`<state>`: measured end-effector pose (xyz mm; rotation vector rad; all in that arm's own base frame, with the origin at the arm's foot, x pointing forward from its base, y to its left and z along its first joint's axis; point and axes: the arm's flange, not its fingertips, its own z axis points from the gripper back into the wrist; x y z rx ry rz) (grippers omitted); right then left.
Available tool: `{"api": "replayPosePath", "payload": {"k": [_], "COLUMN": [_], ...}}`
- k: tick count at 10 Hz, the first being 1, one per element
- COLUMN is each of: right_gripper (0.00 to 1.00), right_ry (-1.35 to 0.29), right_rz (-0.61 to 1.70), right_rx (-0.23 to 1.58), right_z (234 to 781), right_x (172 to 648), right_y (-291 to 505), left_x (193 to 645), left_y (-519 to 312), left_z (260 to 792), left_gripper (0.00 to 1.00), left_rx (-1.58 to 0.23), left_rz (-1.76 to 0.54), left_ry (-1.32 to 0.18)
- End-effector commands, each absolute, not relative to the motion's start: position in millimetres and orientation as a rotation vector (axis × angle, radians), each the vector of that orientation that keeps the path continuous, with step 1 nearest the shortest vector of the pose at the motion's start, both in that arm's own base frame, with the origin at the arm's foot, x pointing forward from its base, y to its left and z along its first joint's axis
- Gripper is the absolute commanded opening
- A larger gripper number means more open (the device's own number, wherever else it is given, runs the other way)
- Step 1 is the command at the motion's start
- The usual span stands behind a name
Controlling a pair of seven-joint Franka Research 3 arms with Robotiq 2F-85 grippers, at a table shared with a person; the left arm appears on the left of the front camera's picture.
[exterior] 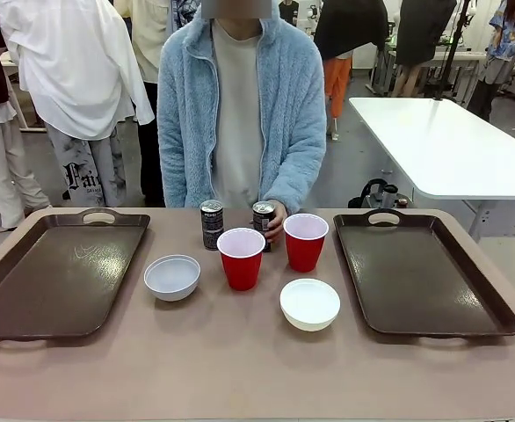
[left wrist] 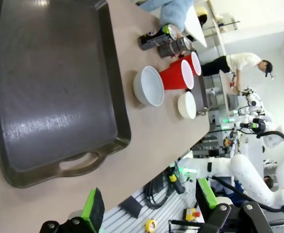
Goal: Prepare tableware on both trays.
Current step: Pick up a Picnic Bowl from the table and place it on a Handle tray.
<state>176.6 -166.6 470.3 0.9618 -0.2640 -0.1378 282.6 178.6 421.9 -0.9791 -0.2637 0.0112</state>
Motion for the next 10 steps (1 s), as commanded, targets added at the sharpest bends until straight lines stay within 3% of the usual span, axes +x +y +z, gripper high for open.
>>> {"api": "replayPosePath", "payload": {"k": [1, 4, 6, 7, 8, 10], "right_gripper": [1.00, 1.00, 1.00, 1.00, 1.00, 1.00], "right_ry": [-0.260, -0.260, -0.260, -0.260, -0.260, -0.260], "right_rz": [-0.139, -0.139, -0.139, -0.139, -0.139, -0.139], "right_rx": [0.964, 0.964, 0.964, 0.964, 0.964, 0.964], "right_z": [469.3, 469.3, 469.3, 469.3, 469.3, 469.3], "right_x": [177.3, 177.3, 177.3, 177.3, 177.3, 177.3], "right_y": [-166.6, -166.6, -166.6, -166.6, -166.6, -166.6], "left_x": [265.0, 271.6, 277.5, 276.7, 313.7, 313.7], "left_y": [142.8, 18.7, -59.0, -85.5, -2.3, -2.3], "left_z": [436.4, 460.6, 440.9, 431.1, 514.2, 514.2], "left_gripper": [1.00, 1.00, 1.00, 1.00, 1.00, 1.00], "left_rx": [-0.846, -0.570, -0.429, -0.422, -0.514, -0.514], "left_rz": [-0.088, -0.185, -0.226, -0.259, -0.259, -0.259], "left_ry": [-0.306, -0.380, -0.400, -0.314, -0.401, -0.401]}}
